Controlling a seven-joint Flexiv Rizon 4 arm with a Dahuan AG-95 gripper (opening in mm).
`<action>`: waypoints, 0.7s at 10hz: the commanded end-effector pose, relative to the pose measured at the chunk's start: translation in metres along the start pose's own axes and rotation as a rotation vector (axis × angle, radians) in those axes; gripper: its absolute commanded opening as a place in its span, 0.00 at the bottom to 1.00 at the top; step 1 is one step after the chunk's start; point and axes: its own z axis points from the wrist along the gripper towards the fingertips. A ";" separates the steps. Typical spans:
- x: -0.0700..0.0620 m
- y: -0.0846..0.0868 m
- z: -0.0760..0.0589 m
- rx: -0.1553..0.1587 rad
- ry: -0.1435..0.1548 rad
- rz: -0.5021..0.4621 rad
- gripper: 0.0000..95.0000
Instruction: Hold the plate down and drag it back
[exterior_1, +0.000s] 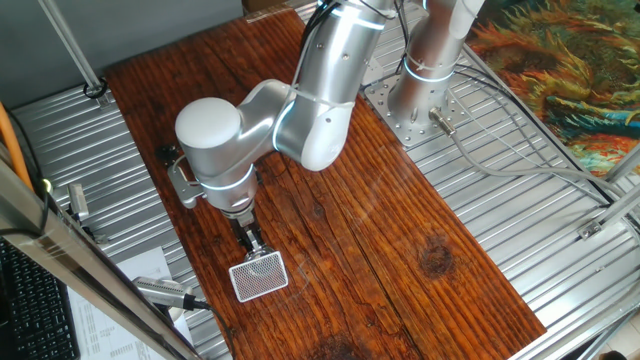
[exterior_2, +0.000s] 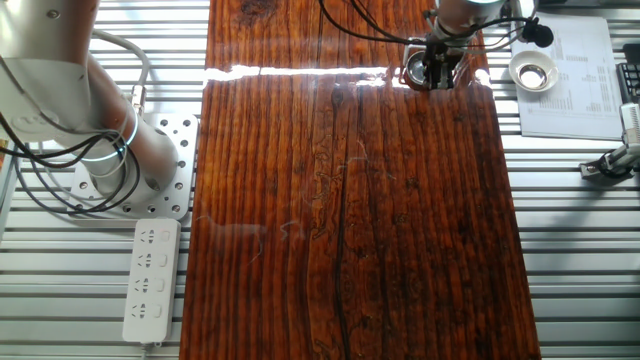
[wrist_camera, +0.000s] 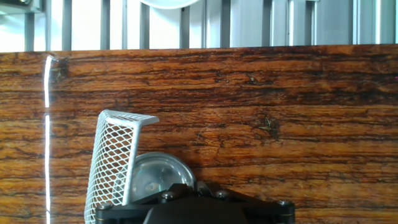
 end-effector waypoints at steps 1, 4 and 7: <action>0.000 0.000 -0.001 -0.002 0.000 0.001 0.00; 0.000 0.000 -0.004 -0.015 0.001 -0.015 0.00; 0.000 0.000 -0.004 -0.065 0.004 -0.010 0.20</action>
